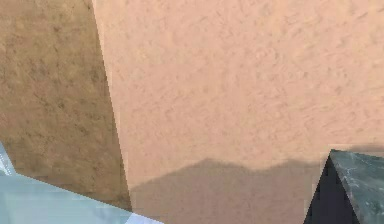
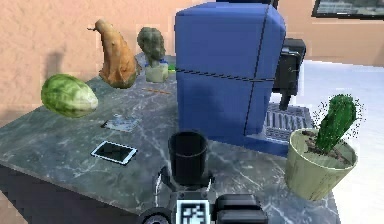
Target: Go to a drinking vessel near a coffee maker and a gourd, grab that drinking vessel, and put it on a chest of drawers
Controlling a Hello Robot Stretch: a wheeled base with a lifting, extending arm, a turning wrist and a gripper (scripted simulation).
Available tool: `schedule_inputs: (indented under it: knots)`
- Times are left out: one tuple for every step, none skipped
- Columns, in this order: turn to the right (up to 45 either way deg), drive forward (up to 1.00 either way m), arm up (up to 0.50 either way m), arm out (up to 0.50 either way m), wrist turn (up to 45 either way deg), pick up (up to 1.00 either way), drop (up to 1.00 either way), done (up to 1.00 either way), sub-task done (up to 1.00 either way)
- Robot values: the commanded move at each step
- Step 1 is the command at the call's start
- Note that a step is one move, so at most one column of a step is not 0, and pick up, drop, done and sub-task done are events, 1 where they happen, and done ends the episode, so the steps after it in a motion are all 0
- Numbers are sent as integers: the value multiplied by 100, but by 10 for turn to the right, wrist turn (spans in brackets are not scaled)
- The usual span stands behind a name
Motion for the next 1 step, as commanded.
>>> schedule_inputs:
  knots:
    - [-450,0,0,0,0,0,0,0,0]
